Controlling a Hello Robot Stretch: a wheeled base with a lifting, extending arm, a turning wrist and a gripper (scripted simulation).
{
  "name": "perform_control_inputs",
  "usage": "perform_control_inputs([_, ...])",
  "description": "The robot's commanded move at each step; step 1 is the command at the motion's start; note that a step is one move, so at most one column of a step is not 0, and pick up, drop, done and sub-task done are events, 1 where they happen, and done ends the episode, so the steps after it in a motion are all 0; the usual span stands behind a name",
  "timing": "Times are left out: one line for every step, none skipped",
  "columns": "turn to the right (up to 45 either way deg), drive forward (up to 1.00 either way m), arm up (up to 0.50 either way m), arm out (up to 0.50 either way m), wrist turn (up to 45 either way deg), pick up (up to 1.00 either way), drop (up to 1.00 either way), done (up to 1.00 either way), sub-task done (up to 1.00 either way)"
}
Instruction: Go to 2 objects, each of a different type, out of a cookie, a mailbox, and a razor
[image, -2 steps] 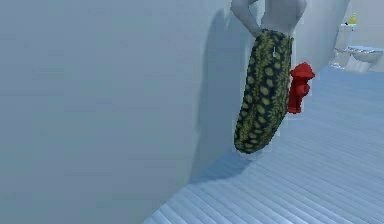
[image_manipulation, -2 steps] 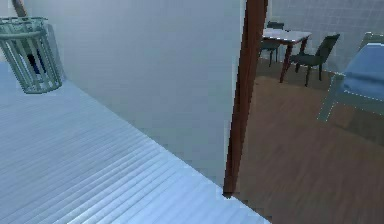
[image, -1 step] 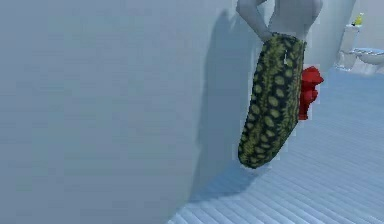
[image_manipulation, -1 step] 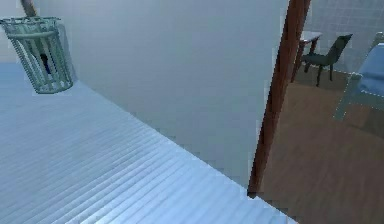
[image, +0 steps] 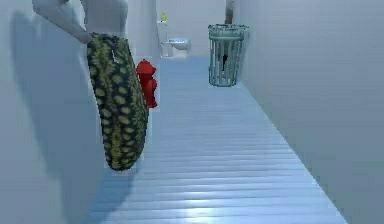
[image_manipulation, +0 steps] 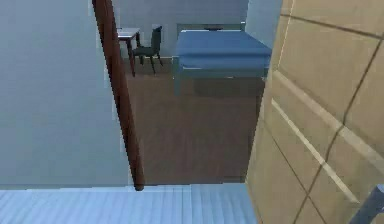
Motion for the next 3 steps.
perform_control_inputs([45.0,0.0,0.0,0.0,0.0,0.0,0.0,0.0,0.0])
perform_control_inputs([45.0,0.0,0.0,0.0,0.0,0.0,0.0,0.0,0.0])
perform_control_inputs([0.0,1.0,0.0,0.0,0.0,0.0,0.0,0.0,0.0])
